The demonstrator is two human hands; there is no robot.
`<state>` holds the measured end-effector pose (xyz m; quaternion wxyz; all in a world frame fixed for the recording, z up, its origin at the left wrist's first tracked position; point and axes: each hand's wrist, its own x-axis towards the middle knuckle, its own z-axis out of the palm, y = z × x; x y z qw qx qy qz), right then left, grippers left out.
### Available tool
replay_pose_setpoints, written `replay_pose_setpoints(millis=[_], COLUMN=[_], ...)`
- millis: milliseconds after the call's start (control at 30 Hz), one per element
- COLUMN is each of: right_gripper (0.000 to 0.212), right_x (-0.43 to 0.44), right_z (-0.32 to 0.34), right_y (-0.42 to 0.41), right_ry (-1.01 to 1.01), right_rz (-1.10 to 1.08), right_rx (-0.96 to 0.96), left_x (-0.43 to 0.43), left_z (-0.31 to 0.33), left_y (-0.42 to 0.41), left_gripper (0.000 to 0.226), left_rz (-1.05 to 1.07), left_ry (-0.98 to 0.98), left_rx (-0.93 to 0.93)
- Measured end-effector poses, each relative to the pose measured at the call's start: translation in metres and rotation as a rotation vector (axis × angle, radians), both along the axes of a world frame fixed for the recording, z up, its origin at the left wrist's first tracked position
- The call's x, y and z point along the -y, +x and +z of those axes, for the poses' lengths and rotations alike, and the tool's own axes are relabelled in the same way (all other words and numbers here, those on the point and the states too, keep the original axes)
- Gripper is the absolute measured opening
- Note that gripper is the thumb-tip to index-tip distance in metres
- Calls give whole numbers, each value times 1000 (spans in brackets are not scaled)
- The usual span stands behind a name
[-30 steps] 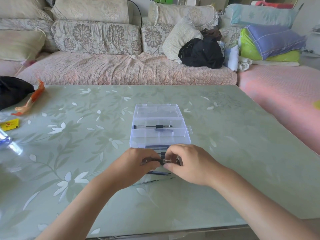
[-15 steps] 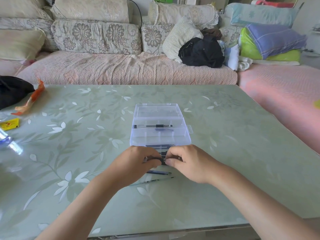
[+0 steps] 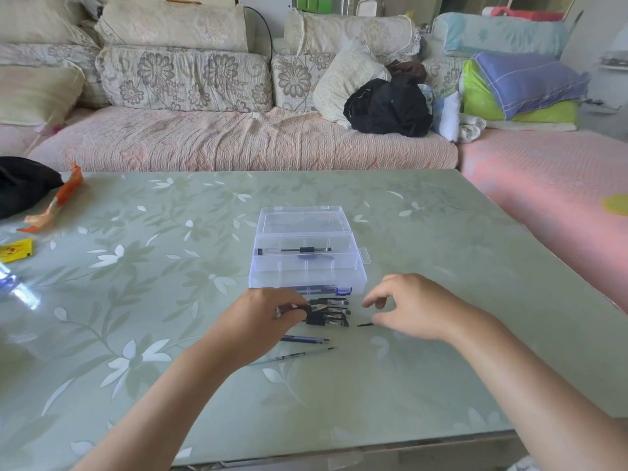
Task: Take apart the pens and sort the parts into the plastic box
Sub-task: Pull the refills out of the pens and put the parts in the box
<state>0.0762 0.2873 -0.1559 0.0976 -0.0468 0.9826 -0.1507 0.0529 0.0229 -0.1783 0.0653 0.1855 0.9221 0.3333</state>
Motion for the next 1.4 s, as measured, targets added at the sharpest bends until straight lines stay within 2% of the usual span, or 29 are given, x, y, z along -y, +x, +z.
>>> replay_pose_setpoints(millis=[200, 500, 967, 1400], right_gripper=[7, 10, 8, 8], right_x=[9, 35, 41, 53], right_z=[-4, 4, 5, 4], right_y=[5, 10, 11, 18], right_ry=[25, -218, -257, -366], right_rz=[23, 47, -1, 79], right_rx=[-37, -115, -121, -124], left_x=[-2, 0, 5, 3], left_z=[-3, 1, 0, 5], left_y=[5, 7, 2, 7], left_gripper=[9, 12, 12, 15], left_rz=[-12, -50, -43, -121], left_ry=[-15, -49, -30, -24], left_rx=[5, -22, -44, -17])
